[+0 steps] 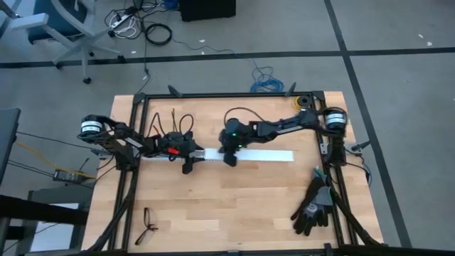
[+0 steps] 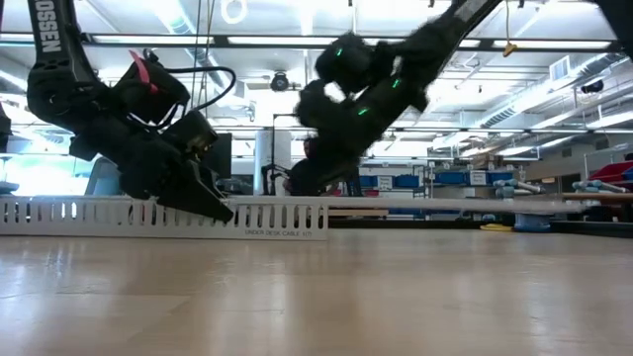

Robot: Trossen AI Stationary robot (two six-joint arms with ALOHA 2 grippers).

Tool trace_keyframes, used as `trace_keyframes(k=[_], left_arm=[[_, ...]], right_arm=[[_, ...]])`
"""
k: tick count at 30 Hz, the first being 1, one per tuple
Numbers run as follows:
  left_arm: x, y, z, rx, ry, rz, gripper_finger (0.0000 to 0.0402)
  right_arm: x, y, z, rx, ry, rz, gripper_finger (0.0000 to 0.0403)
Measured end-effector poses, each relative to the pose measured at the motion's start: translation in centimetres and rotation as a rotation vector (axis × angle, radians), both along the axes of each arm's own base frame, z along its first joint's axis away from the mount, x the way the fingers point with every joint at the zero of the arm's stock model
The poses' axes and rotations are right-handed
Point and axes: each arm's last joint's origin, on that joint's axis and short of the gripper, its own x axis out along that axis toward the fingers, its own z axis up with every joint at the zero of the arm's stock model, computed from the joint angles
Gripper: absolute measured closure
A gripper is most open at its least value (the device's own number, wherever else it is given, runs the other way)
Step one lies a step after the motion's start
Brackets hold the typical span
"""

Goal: Ziptie cables
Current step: Close the white cable duct with the white cable duct cover

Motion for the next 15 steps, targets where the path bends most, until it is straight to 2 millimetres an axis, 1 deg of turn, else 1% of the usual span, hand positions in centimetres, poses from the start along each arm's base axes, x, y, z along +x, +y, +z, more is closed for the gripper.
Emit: trace_keyframes(k=[2,3,6,11,15], left_arm=[[0.1,0.0,0.0,-0.005,0.002,-0.003,0.0188],[0.2,0.0,0.1,-0.006,0.002,-0.001,0.0188],[0.3,0.0,0.1,-0.02,-0.001,0.009,0.0188],[0.3,0.0,0.2,-0.041,-0.004,0.023,0.0188],[0.3,0.0,0.1,-0.045,0.001,0.025,0.0188]], right_arm=[[1.3,-0.1,-1.4,0.013,-0.059,0.009,0.0403],[1.8,-0.2,-1.8,0.015,-0.075,0.013,0.0403],[3.1,-0.3,-1.8,0.015,-0.113,0.027,0.0403],[3.5,-0.1,-1.6,0.001,-0.12,0.048,0.0403],[3.4,-0.1,-1.7,-0.002,-0.106,0.032,0.0403]])
